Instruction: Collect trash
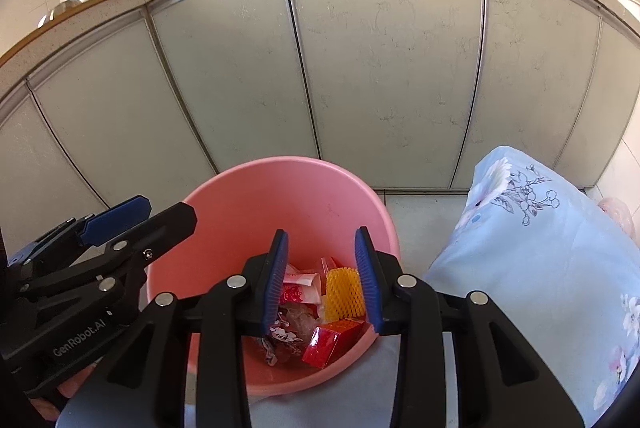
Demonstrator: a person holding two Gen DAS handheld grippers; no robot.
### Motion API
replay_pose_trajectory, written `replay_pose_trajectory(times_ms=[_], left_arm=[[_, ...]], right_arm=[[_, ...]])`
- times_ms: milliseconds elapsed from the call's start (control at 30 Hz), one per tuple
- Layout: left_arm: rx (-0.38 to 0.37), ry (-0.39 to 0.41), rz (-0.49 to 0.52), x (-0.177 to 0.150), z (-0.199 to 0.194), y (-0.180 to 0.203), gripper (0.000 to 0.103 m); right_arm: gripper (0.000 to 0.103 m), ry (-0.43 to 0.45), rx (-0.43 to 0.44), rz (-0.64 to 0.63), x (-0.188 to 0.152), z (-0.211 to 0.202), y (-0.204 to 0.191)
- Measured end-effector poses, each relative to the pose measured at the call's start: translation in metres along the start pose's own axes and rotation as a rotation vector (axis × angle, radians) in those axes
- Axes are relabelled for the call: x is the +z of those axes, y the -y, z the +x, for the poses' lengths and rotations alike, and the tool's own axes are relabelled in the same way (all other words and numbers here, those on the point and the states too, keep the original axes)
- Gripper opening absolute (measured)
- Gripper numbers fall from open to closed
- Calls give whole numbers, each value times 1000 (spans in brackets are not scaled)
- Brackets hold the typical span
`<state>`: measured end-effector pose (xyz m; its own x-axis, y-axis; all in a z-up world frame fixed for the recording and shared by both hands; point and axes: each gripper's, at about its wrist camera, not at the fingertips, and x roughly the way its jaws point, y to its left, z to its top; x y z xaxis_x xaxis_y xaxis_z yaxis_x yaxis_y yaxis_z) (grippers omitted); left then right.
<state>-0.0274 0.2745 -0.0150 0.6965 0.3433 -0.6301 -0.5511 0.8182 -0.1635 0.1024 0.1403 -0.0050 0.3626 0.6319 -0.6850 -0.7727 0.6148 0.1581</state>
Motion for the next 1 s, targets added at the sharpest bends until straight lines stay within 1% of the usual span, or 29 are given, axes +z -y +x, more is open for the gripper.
replay_pose_trajectory(times_ms=[133, 367, 533, 667, 1000], left_arm=[[-1, 18, 14, 0, -16, 6, 56], [1, 54, 22, 0, -41, 16, 56], [9, 77, 28, -3, -57, 24, 56], [15, 93, 29, -6, -69, 30, 56], [2, 129, 65, -19, -98, 54, 56]], right_arm=[[46, 24, 8, 20, -3, -15, 5], [47, 57, 3, 11, -15, -39, 9], [47, 94, -22, -2, -27, -62, 10], [47, 121, -60, -3, -37, -82, 12], [48, 126, -129, 18, -68, -120, 23]])
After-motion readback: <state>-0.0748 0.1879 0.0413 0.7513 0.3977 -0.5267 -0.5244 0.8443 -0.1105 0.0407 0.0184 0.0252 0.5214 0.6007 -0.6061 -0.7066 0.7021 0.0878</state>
